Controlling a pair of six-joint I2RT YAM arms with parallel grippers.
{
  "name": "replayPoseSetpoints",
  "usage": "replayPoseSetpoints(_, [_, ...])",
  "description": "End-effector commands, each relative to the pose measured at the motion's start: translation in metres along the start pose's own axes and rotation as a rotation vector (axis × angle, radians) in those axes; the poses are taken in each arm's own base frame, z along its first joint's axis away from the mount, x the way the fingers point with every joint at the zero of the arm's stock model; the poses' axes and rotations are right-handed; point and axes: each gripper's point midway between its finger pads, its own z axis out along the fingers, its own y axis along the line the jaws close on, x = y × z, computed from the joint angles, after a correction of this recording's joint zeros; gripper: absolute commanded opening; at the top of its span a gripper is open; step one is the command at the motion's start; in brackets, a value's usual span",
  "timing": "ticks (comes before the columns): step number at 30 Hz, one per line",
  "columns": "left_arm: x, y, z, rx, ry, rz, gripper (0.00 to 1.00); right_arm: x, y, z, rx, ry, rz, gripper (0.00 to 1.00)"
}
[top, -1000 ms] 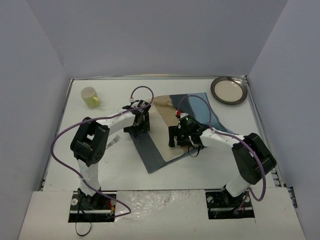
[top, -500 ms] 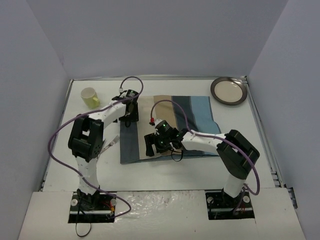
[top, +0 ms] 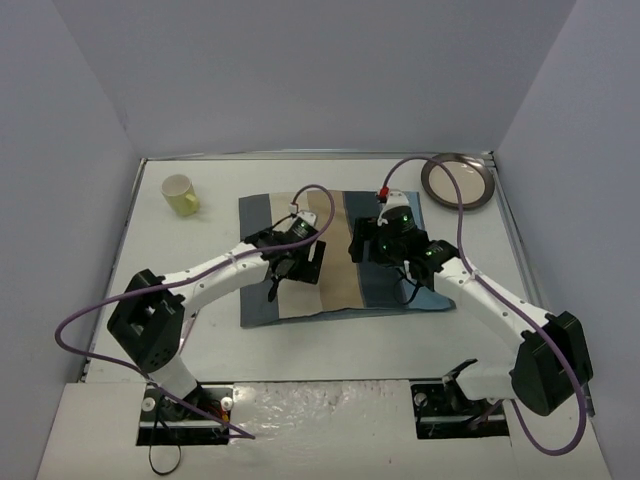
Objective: Set the dinner table for one person
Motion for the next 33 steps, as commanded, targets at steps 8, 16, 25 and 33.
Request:
replayPoseSetpoints(8, [0.077, 0.039, 0.022, -0.141, 0.159, -0.01, 0.79, 0.108, -0.025, 0.016, 0.038, 0.249, 0.097, 0.69])
replayPoseSetpoints(16, [0.108, 0.068, 0.022, -0.266, 0.236, 0.008, 0.78, 0.161, -0.018, 0.014, 0.043, 0.385, 0.09, 0.7])
replayPoseSetpoints(25, [0.124, 0.101, 0.016, -0.365, 0.276, -0.056, 0.78, 0.183, 0.002, 0.007, -0.028, 0.468, 0.1, 0.71])
replayPoseSetpoints(33, [0.117, 0.119, 0.006, -0.427, 0.237, -0.063, 0.79, 0.137, -0.009, -0.002, 0.017, 0.331, 0.106, 0.72])
